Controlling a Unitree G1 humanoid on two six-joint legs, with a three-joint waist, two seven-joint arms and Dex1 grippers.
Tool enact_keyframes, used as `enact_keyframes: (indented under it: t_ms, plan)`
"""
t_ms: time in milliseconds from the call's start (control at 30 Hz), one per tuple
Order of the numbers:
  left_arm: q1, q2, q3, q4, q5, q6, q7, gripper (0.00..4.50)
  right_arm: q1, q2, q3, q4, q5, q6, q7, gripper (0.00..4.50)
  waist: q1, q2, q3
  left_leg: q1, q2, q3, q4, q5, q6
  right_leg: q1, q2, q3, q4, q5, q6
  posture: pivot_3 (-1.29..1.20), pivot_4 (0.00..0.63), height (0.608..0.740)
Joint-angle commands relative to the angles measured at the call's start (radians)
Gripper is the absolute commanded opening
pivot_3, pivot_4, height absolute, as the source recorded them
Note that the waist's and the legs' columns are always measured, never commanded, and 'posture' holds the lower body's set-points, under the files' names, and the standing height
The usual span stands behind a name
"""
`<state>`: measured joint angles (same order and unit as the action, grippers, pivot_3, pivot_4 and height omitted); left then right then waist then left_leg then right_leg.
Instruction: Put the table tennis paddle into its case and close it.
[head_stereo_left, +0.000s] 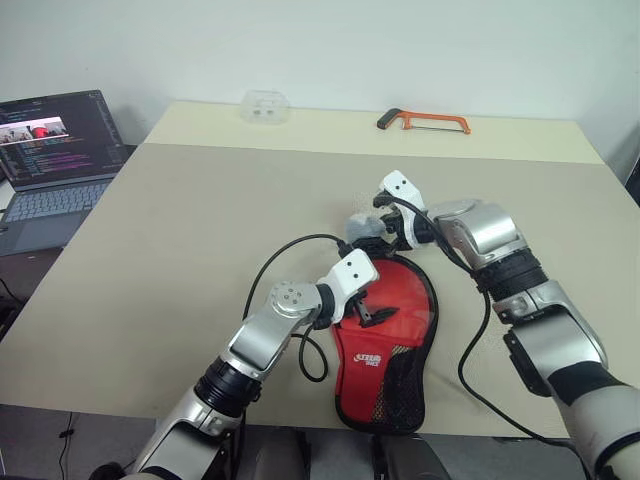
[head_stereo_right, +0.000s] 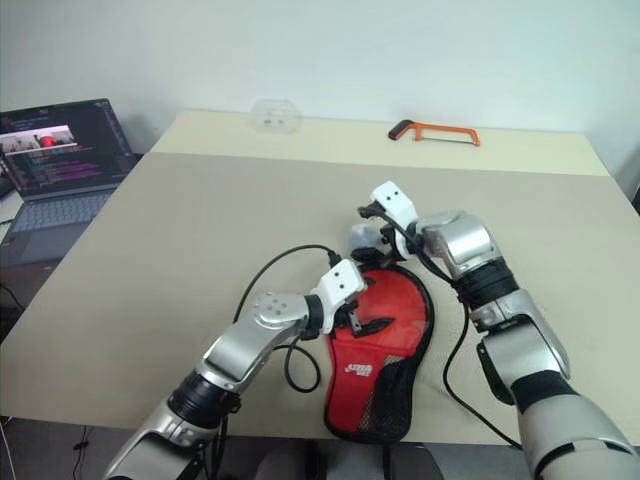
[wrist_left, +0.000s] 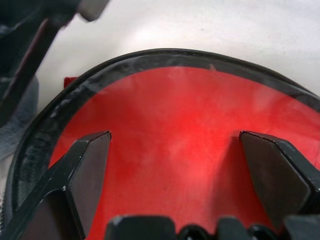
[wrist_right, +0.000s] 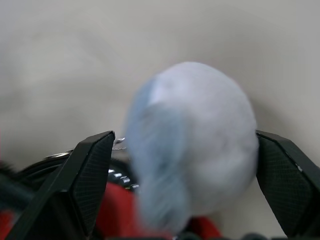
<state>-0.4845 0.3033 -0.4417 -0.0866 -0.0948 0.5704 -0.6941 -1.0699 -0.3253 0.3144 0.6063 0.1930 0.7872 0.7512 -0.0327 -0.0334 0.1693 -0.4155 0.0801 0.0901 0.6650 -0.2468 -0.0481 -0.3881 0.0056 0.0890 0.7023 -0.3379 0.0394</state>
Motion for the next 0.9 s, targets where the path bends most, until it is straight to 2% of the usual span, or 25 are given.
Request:
enact_keyframes:
  t_ms: [33, 100, 300, 433, 600, 767, 900]
  plan:
    - [0.029, -0.005, -0.013, 0.018, -0.004, 0.05, -0.013, 4.49, -0.045, 0.021, -0.038, 0.07, -0.036, -0.068, -0.018, 4.32, 0.0, 0.0, 0.0, 0.0, 0.0, 0.0, 0.0, 0.0, 0.0, 0.0, 0.0, 0.0, 0.0, 0.0, 0.0, 0.0, 0.15, 0.74]
    - [0.034, -0.009, -0.012, 0.024, -0.005, 0.064, -0.013, 4.5, -0.057, 0.034, -0.049, 0.11, -0.05, -0.094, -0.027, 3.94, 0.0, 0.0, 0.0, 0.0, 0.0, 0.0, 0.0, 0.0, 0.0, 0.0, 0.0, 0.0, 0.0, 0.0, 0.0, 0.0, 0.15, 0.74]
    - [0.045, -0.006, -0.016, 0.023, 0.004, 0.071, -0.018, 4.5, -0.084, 0.055, -0.092, 0.194, -0.081, -0.151, -0.065, 2.02, -0.001, 0.0, -0.001, 0.001, 0.0, 0.0, 0.0, 0.0, 0.0, 0.0, 0.0, 0.0, 0.003, 0.0, 0.0, 0.0, 0.15, 0.74]
    - [0.048, -0.002, -0.012, 0.01, -0.001, 0.078, -0.025, 4.5, -0.124, 0.043, -0.122, 0.27, -0.106, -0.223, -0.114, 1.03, -0.002, 0.001, -0.001, 0.002, 0.0, 0.0, 0.002, 0.0, 0.0, 0.0, 0.0, 0.001, 0.005, 0.0, 0.0, 0.0, 0.15, 0.74]
    - [0.042, 0.002, -0.006, 0.008, 0.002, 0.079, -0.031, 4.5, -0.173, 0.012, -0.153, 0.393, -0.149, -0.317, -0.186, 0.56, -0.002, 0.001, -0.001, 0.002, -0.001, 0.0, 0.002, 0.0, 0.0, 0.0, 0.0, 0.001, 0.007, 0.0, 0.0, 0.0, 0.15, 0.74]
    - [0.043, 0.007, -0.015, 0.01, 0.01, 0.075, -0.035, 4.5, -0.185, -0.047, -0.148, 0.47, -0.214, -0.396, -0.229, 0.52, -0.002, 0.001, -0.001, 0.002, -0.001, 0.001, 0.002, 0.001, 0.0, 0.0, 0.0, 0.001, 0.006, 0.0, 0.0, 0.0, 0.15, 0.74]
    - [0.042, 0.006, -0.021, 0.011, 0.011, 0.073, -0.043, 4.5, -0.161, -0.128, -0.128, 0.485, -0.27, -0.426, -0.204, 0.52, -0.001, 0.001, -0.001, 0.002, -0.001, 0.001, 0.002, 0.001, 0.0, 0.0, 0.0, 0.001, 0.006, 0.0, 0.0, 0.0, 0.15, 0.74]
